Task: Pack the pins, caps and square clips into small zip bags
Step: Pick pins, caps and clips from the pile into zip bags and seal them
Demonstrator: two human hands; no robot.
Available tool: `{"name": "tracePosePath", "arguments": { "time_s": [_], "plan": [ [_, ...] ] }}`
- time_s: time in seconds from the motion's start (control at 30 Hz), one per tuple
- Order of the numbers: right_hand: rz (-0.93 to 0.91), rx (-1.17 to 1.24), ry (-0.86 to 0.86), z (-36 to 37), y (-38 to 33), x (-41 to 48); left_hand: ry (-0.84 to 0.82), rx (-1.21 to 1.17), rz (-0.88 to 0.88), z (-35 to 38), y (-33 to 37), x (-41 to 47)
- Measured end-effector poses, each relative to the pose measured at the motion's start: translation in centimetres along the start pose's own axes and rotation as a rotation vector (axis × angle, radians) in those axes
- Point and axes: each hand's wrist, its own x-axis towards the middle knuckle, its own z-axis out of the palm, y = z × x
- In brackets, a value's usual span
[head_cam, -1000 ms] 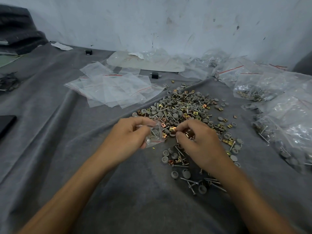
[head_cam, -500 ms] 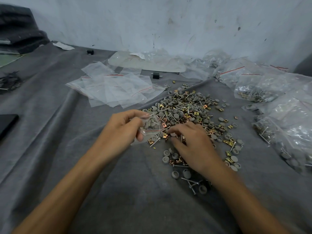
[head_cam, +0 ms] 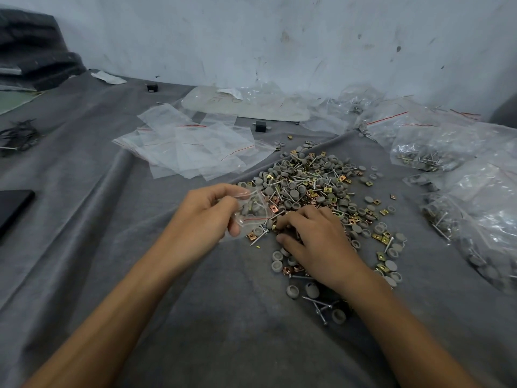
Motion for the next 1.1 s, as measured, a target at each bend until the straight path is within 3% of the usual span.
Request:
{"name": "tracePosePath", "arguments": {
  "time_s": [0.47,0.73,0.93,1.1],
  "plan": [
    [-0.031,-0.044,-0.007,-0.3,-0.2,-0.1,-0.018,0.024,0.0,0.4,0.0,-0.2],
    [-0.023,-0.151,0.007,-0.2,-0.3,-0.6,-0.038,0.156,0.044,0.6,-0.3,-0.4],
    [0.035,0.263,0.153,-1.7,0.5,-0.7,-0.076,0.165,0.064,0.7,-0.7,-0.3],
    [0.055,0.56,0.17,-2.4,0.0,-1.0,-0.107,0.141,0.056,1.3,-0.9,-0.3]
  ]
}}
